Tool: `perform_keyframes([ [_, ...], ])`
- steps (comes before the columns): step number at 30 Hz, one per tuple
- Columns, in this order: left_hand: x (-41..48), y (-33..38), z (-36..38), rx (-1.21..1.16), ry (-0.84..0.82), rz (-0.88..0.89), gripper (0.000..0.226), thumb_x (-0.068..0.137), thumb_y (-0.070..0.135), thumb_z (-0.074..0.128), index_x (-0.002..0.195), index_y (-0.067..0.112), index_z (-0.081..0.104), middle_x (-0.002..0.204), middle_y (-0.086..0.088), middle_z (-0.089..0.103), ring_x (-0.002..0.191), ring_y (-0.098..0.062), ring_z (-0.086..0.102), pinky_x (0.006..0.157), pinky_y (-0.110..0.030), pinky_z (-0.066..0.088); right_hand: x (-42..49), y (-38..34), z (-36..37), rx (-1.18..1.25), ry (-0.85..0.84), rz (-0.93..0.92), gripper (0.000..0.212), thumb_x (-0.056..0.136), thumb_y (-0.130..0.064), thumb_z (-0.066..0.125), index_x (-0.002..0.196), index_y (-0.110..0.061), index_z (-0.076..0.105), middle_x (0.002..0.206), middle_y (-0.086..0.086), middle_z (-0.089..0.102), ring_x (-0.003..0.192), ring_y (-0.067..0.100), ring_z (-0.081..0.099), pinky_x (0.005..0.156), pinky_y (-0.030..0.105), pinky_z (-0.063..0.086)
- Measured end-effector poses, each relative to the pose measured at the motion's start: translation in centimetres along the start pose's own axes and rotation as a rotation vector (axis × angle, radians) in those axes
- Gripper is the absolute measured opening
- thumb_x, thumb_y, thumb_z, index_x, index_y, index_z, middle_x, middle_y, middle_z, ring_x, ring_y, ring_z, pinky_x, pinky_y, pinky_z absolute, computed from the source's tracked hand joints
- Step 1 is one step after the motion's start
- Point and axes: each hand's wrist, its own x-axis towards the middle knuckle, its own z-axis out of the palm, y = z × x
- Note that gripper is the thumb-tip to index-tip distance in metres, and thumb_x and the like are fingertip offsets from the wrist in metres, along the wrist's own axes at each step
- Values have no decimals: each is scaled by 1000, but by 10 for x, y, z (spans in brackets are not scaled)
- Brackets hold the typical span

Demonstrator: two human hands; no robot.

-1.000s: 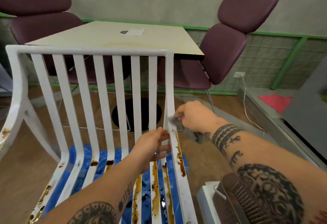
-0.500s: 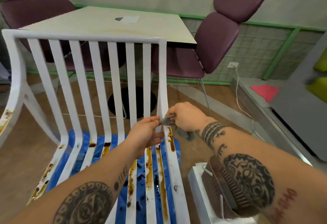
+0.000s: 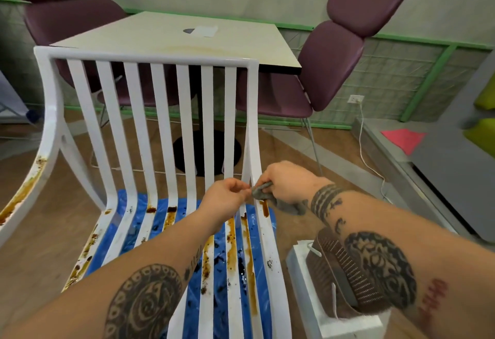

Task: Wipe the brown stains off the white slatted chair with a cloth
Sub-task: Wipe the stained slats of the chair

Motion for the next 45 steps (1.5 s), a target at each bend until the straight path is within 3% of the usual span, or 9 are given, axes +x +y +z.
perform_keyframes([
  [5,-2,-5,3,32,12,88,33,95,22,67,127,28,66,115,10,70,102,-9,64,90,-33,56,-5,-6,20,33,112,49,36,93,-7,61,118,-31,73,100,0,60,90,18,61,79,33,55],
  [15,-23,-9,10,466,55,172,15,97,32,64,107,30,75,83,5,67,68,-9,58,52,-19,40,-40,-7,36,172,65,26,44,91,-1,58,114,-34,76,95,-5,67,85,11,61,75,30,56],
  [21,-32,-16,16,368,87,204,9,98,27,62,97,24,70,100,9,67,85,-12,61,64,-22,43,-55,5,34,444,101,125,46,95,-39,64,140,-32,55,120,-7,65,110,11,61,87,20,45],
  [24,-34,-26,23,285,89,181,9,98,32,59,97,26,66,85,5,66,76,-17,61,63,-27,47,-64,2,57,578,285,215,24,96,-36,64,116,-26,70,102,-12,68,93,3,62,70,9,43],
  [28,-39,-25,28,162,124,162,29,98,48,55,89,24,67,71,6,60,67,-12,55,58,-26,40,-62,-5,80,827,388,312,16,93,-30,70,104,-22,78,95,-9,75,90,4,67,88,27,56],
  [33,-32,-16,32,101,140,62,17,92,38,69,89,21,66,84,0,67,72,-16,61,54,-25,45,-54,-2,72,914,369,414,19,86,-30,78,97,-15,74,87,-6,72,81,5,65,66,18,49],
  [38,-32,-7,28,114,55,-27,14,89,29,75,80,19,69,89,-4,68,75,-18,59,62,-31,50,-49,5,65,847,193,494,27,87,-34,75,86,-7,73,91,13,74,82,21,65,84,44,60],
  [42,-44,1,26,213,-36,-108,14,87,24,75,90,10,72,99,-10,68,82,-20,60,65,-32,53,-61,5,48,614,-54,458,24,91,-39,69,93,-15,65,95,7,62,87,20,56,83,33,49],
  [45,-49,8,23,412,-26,-33,18,86,31,75,89,13,74,92,-5,69,88,-20,64,78,-36,58,-68,-1,36,510,-31,395,30,89,-39,73,96,-10,71,92,-1,67,85,16,60,77,28,49],
])
